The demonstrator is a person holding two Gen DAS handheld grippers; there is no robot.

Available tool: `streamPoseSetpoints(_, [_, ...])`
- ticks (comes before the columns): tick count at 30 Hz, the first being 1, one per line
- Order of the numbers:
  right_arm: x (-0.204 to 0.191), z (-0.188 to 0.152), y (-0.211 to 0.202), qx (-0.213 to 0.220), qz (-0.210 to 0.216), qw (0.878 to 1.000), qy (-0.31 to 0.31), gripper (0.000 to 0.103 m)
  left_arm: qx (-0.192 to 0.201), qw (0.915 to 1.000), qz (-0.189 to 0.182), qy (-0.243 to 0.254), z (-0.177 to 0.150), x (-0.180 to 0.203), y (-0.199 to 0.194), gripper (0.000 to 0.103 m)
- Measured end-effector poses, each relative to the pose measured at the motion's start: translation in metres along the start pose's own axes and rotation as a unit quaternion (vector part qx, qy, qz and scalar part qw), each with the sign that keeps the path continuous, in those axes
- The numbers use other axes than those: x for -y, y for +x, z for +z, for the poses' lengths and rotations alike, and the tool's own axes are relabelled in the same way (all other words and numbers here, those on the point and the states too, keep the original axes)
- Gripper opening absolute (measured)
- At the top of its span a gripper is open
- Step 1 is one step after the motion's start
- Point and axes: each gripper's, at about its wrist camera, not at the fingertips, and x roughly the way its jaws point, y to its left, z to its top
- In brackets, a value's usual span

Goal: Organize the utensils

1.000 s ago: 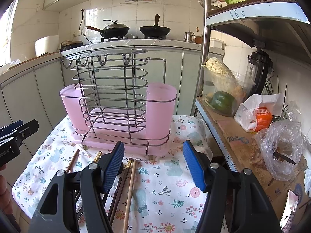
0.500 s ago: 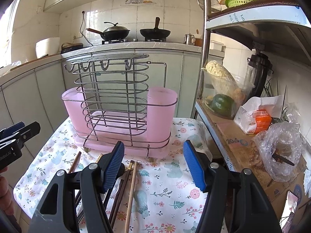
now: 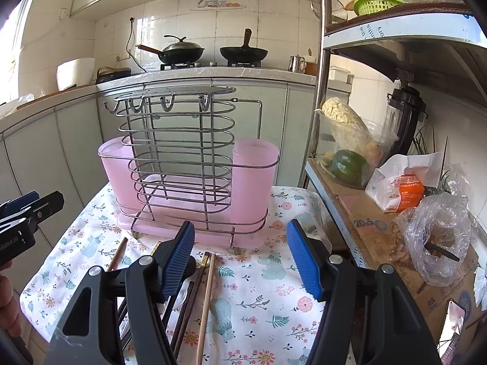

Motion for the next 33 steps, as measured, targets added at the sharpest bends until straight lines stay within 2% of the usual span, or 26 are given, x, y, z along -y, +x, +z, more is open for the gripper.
streamPoseSetpoints(33, [-0.0001, -0.0012, 0.0025, 0.000, 0.000, 1.000, -0.001, 0.062, -0.006, 1.0000, -0.001, 0.002, -0.0054, -0.0030, 0.0043, 0.070])
